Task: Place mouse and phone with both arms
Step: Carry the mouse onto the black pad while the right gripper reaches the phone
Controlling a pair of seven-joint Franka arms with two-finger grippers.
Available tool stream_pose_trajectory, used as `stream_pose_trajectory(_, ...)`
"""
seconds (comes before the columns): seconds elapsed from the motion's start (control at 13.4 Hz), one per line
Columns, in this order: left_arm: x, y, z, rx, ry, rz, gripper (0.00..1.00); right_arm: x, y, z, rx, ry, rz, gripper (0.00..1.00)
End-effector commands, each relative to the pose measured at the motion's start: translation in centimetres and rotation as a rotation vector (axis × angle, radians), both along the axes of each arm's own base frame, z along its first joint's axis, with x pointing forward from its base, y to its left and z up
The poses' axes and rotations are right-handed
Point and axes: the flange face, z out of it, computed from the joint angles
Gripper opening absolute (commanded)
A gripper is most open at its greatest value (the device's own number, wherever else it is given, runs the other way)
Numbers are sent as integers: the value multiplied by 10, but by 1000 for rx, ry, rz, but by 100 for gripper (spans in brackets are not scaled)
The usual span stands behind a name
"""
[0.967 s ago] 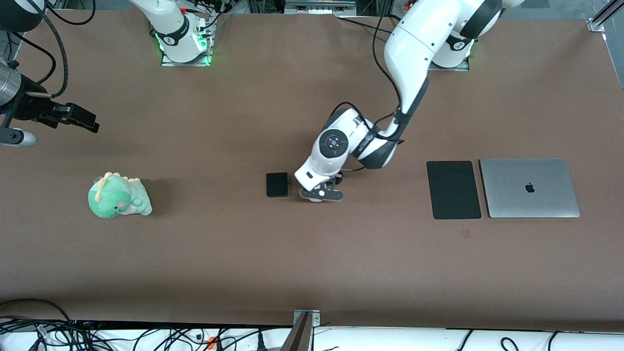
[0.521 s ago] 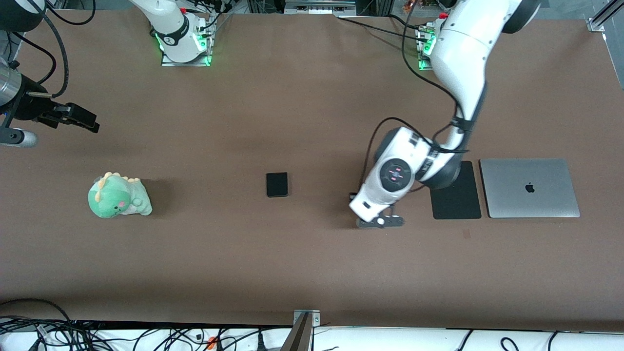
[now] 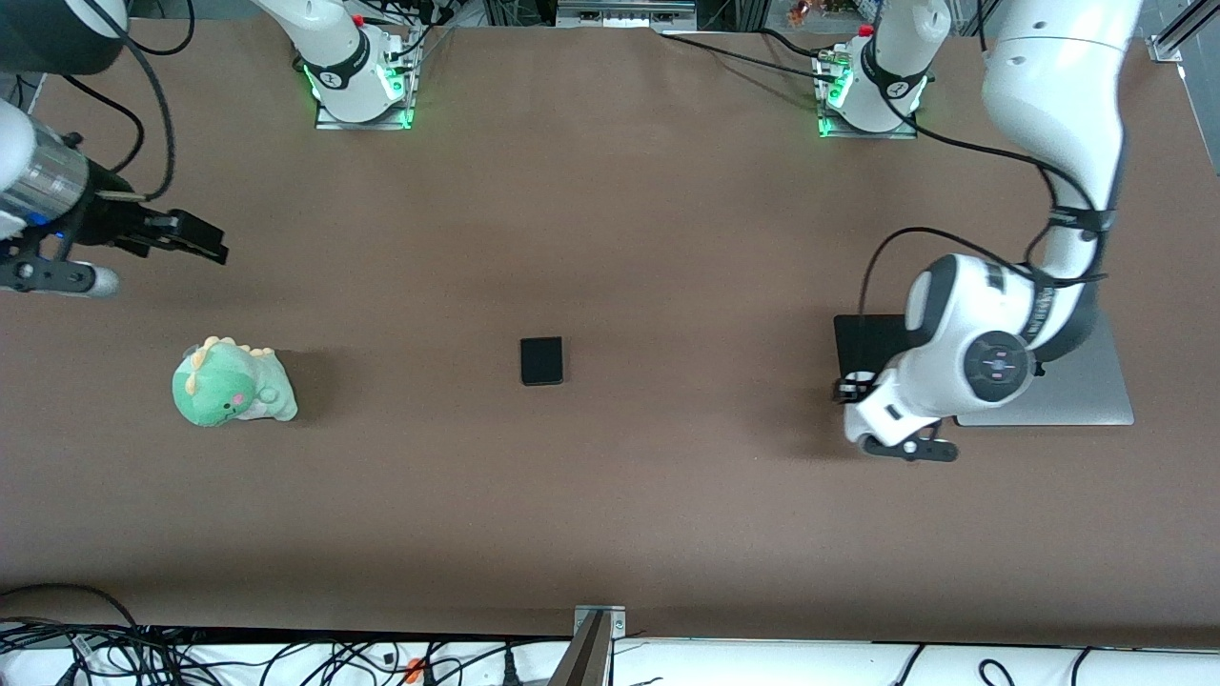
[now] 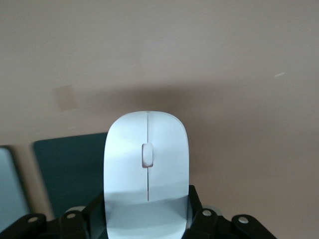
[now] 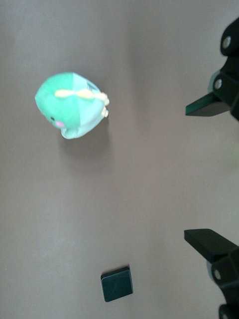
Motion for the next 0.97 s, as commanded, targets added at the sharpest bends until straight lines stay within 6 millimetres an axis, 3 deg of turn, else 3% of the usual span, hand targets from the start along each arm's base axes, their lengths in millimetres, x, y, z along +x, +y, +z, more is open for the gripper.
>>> stream_pose_trajectory(0.0, -31, 23, -6, 1, -22, -23, 48, 16, 49, -33, -1, 11, 9, 100)
stream_pose_trajectory(0.15, -56, 38, -23, -3, -73, -32, 48, 22, 81, -56, -10, 5, -20, 100)
stream_pose_trajectory(0.45, -87, 46, -70, -9, -101, -30, 49, 31, 152, -117, -10, -40, -67, 100)
stream_pose_trajectory(0.74, -95, 46, -91, -11, -86, -32, 53, 29, 221, -185, 8, -90, 10, 100)
stream_pose_trajectory(0.82, -95, 46, -91, -11, -84, -30, 58, 31, 228, -200, 17, -104, 16, 100)
stream_pose_trajectory(0.89, -95, 47, -91, -10, -83, -29, 72, 29, 239, -216, 30, -119, 26, 100)
